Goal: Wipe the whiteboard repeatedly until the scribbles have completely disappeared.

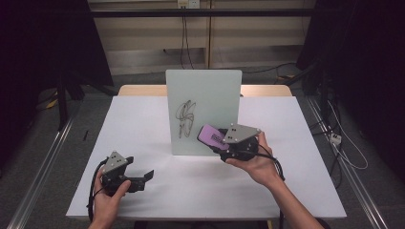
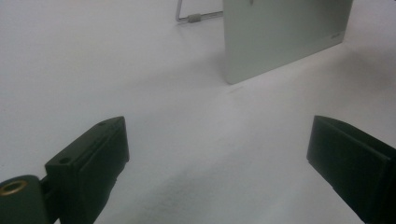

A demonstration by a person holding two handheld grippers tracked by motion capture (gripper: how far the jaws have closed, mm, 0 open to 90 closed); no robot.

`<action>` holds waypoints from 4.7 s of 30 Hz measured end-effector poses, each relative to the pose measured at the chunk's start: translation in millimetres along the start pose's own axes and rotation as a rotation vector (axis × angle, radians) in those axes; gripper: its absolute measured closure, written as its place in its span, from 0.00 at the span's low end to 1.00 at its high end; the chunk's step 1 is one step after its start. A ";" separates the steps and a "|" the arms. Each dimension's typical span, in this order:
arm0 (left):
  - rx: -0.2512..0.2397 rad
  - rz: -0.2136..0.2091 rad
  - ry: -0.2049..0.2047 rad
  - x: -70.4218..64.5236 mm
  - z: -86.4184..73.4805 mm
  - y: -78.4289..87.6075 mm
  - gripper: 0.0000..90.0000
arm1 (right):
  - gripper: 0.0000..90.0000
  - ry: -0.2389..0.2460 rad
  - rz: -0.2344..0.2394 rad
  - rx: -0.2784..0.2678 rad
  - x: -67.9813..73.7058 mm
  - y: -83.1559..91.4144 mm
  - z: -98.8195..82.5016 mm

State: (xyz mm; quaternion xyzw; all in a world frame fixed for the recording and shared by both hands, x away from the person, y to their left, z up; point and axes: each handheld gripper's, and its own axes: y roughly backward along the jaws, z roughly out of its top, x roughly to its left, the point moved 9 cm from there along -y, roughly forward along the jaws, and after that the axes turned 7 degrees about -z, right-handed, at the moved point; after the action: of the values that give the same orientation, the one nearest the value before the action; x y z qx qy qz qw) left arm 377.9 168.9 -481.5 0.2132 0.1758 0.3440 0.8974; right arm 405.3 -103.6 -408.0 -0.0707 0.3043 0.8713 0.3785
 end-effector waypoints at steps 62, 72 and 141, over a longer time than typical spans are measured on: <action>-0.001 0.033 0.005 5.9 0.8 4.5 0.06 | 0.46 0.165 -0.196 -0.125 -13.8 -34.2 74.3; 0.001 0.027 0.005 5.5 0.7 4.1 0.06 | 0.46 0.174 -0.237 -0.105 -20.6 -40.5 80.6; 0.013 0.010 -0.004 3.5 -0.2 4.1 0.06 | 0.47 0.130 -0.180 0.020 5.2 -76.2 73.3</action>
State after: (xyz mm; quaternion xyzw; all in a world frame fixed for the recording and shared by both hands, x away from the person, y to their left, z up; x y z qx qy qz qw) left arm 378.0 174.0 -480.2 0.2206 0.1754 0.3468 0.8946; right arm 463.0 -17.3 -387.2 -0.1505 0.3295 0.8241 0.4354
